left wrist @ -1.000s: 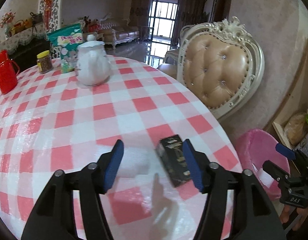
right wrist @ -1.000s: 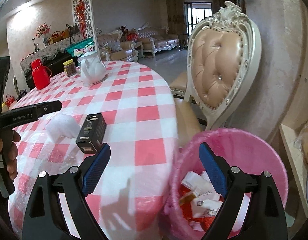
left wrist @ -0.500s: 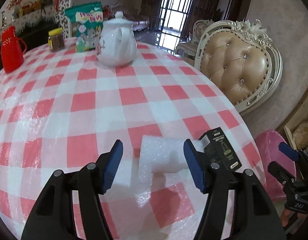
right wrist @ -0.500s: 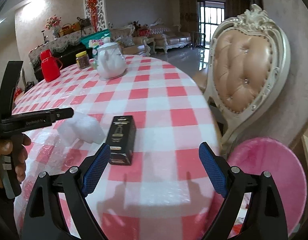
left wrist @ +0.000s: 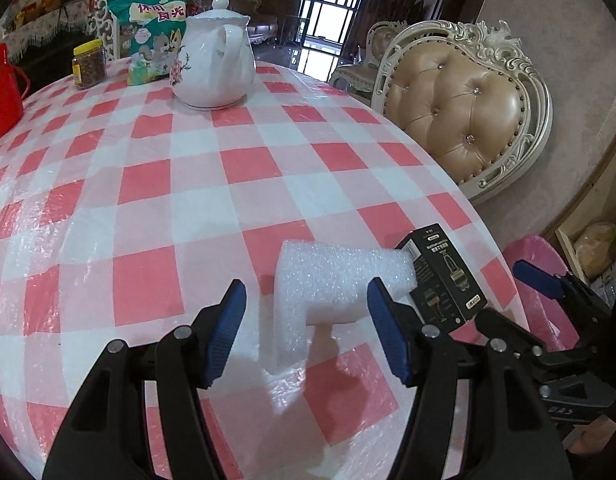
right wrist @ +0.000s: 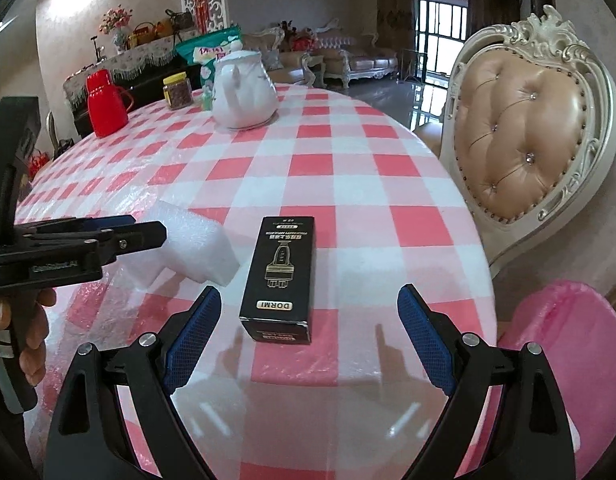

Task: Collect trash
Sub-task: 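Grasp the white foam block with the left tool, then grasp the black DORMI box with the right tool while the left tool holds the foam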

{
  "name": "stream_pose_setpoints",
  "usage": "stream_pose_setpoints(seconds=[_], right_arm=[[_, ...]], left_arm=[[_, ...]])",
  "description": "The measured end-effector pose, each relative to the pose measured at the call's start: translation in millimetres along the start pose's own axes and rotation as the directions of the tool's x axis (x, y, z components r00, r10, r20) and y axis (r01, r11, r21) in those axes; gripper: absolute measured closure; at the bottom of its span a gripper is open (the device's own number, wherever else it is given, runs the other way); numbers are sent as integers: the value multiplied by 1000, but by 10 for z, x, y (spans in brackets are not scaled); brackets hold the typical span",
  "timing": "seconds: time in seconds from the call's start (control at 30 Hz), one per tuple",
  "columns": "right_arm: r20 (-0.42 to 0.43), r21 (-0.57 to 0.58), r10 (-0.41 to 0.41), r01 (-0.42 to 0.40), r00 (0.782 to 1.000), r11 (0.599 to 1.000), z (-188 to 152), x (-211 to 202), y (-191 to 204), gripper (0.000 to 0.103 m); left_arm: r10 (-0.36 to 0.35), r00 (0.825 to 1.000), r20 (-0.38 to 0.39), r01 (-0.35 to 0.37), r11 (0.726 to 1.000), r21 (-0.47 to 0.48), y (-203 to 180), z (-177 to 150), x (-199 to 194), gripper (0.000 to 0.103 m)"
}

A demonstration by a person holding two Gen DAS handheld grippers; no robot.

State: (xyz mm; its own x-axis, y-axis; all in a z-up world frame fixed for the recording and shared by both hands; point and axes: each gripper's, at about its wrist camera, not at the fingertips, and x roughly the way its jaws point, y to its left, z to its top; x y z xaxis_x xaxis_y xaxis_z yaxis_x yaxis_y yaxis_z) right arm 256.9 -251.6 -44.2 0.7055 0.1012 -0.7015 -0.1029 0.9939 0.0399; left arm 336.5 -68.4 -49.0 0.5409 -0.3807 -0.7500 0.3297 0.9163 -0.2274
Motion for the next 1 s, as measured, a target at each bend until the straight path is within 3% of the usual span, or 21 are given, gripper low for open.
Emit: stream_pose_setpoints(seconds=[0.2,0.37,0.57,0.63,0.67,0.8,1.0], right_arm=[[-24,-11,6,-7,1000,1000,7,93,58,18],[-38,-21,11,-11,999,1000,39,160,107,27],[-63,-32,17,-19,998,999,41,250,153,42],[-69,-35,22,-24,997,999,40,265,161,50],[-71,-36,23,-26,997,999,41,271,167,53],[-73,-42,33,-37,997,998,56,285,180,64],[-62,-48,44,-47,997,998,46,231,193,64]], left_arm=[[-19,1000,-6,19,1000,22,-9,-7,-24,43],[-28,999,-23,29,998,61,-78,-35,-12,44],[-14,999,-48,18,997,76,-90,-60,61,63],[-8,999,-52,11,998,70,-71,-64,79,81],[-6,999,-53,10,998,65,-63,-63,85,83],[-2,999,-42,4,999,47,-28,-41,61,86],[27,1000,-15,-27,999,18,37,4,-30,86]])
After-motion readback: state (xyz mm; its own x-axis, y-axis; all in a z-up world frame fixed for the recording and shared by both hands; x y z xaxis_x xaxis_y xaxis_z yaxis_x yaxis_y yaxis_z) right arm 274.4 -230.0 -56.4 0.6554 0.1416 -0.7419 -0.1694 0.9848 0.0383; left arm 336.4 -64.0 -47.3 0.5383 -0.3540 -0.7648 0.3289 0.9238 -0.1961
